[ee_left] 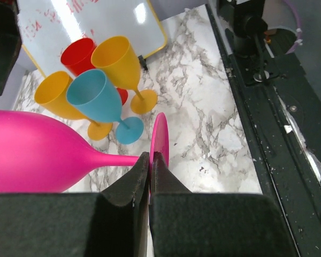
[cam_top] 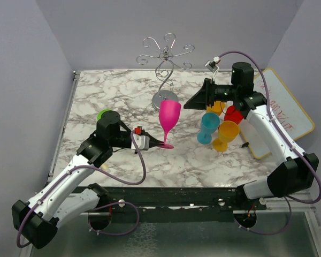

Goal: Take the wine glass off the wine glass rack
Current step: Place the wine glass at the center of the board.

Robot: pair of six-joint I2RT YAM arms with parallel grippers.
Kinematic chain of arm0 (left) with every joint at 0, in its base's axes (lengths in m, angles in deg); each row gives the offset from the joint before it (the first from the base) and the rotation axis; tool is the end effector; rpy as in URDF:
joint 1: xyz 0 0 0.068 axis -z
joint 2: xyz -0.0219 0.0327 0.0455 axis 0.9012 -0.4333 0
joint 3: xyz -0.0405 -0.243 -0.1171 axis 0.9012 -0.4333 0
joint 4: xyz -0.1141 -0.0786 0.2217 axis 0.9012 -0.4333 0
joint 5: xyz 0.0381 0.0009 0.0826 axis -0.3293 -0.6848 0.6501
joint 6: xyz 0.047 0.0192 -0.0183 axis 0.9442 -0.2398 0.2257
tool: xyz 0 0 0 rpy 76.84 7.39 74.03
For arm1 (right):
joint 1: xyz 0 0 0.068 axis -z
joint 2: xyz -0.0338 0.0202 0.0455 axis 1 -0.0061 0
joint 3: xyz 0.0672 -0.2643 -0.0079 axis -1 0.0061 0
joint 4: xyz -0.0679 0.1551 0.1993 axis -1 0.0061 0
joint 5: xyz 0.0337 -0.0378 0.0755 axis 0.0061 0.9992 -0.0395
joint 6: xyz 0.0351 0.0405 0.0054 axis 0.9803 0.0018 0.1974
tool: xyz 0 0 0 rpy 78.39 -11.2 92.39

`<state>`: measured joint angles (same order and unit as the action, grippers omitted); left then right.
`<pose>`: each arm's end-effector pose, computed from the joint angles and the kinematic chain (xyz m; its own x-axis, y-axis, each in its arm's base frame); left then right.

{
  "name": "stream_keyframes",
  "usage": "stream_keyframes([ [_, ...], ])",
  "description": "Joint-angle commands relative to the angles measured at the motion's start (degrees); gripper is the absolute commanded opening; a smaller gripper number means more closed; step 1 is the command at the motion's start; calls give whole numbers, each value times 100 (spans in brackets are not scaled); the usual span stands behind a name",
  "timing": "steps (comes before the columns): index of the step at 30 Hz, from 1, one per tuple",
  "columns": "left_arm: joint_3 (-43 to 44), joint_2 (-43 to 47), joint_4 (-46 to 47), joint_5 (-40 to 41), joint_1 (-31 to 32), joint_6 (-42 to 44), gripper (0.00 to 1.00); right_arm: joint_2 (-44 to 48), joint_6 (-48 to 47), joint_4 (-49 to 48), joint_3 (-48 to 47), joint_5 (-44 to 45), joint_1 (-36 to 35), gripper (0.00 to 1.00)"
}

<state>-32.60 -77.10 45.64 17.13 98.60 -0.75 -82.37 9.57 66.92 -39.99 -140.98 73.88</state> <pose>0.1432 -0.1333 0.3327 0.3663 0.1280 -0.9216 0.9304 -0.0639 0.3609 0.2897 0.1145 0.3838 -0.6884 -0.0038 -0.7253 -0.7041 0.2437 0.6670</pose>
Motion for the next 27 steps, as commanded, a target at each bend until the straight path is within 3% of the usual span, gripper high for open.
stream_keyframes([
  [1,198,61,-200,-817,72,473,0,-184,-214,-340,-394,-917,2,81],
  [6,282,98,-243,-903,138,551,0,-568,-104,-414,-532,-896,-5,81],
  [17,415,-31,-632,-810,193,1179,0,-995,1553,-1792,-393,-2542,-308,51],
  [23,517,-129,-1371,-95,213,1883,0,-876,1721,-1958,-398,-2803,-670,44],
  [27,699,-267,-1688,-16,219,2194,0,-813,1728,-2001,-355,-2653,-717,31],
])
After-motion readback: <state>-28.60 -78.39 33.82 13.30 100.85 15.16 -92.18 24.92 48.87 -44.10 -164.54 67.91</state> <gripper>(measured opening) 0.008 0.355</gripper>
